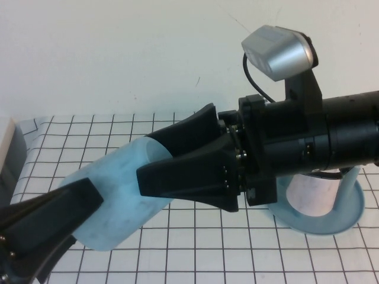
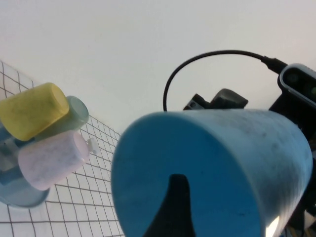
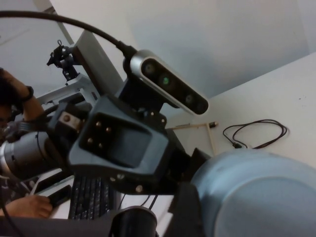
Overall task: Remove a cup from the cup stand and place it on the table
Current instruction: Hand over the cup
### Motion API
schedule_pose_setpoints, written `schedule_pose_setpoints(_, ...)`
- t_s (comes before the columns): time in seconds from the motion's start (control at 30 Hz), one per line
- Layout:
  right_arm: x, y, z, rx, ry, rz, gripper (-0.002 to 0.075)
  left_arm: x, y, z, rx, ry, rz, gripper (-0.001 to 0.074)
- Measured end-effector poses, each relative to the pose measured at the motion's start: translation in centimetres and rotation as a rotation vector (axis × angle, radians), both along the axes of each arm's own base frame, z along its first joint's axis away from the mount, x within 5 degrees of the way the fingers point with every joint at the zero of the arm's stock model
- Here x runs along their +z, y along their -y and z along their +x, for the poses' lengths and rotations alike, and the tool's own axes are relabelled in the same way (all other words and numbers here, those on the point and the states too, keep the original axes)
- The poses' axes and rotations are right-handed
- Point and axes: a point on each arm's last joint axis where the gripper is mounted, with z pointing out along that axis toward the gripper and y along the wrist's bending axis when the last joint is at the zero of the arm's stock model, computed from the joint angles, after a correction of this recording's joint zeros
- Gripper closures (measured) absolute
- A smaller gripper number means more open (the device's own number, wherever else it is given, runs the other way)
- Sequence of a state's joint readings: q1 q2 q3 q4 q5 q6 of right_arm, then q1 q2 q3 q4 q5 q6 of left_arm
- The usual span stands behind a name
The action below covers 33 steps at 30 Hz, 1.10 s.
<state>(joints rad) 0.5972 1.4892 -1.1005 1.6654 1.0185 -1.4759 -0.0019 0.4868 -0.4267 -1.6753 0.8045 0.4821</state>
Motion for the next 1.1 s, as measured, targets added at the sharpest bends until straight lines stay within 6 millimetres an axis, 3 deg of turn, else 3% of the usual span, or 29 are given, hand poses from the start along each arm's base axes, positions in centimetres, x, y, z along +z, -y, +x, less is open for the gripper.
schedule_pose_setpoints(0.13,0.0,0.0,0.0,-0.004,0.000,-0.001,0.0168,0.0,0.2,-0.3,-0.042,0.003,0.000,0.0248)
schedule_pose_setpoints(0.33,0.2,0.0,0.0,-0.001,-0.037,0.014,0.0179,0.0,0.3,-0.4,-0.053,0.019,0.021,0.0604)
schedule_pose_setpoints(0.37,0.1,0.0,0.0,-0.001,-0.045,0.012,0.0181,0.0,0.3,-0.4,-0.055,0.024,0.019,0.0637)
schedule_pose_setpoints(0.6,0.0,0.0,0.1,-0.012,-0.042,0.005,0.0160,0.1,0.4,-0.6,-0.072,0.052,0.027,0.0716)
schedule_pose_setpoints(0.87,0.1,0.2,0.4,-0.021,0.011,0.011,0.0160,0.1,0.6,-0.7,-0.091,0.092,0.069,0.0730)
schedule_pose_setpoints(1.0,1.3,2.2,2.4,-0.077,0.043,0.044,0.0185,0.7,0.6,-0.6,-0.088,0.108,0.108,0.0730)
schedule_pose_setpoints(1.1,2.7,4.7,3.9,-0.095,0.054,0.073,0.0278,1.7,0.5,0.1,-0.073,0.114,0.229,0.0730)
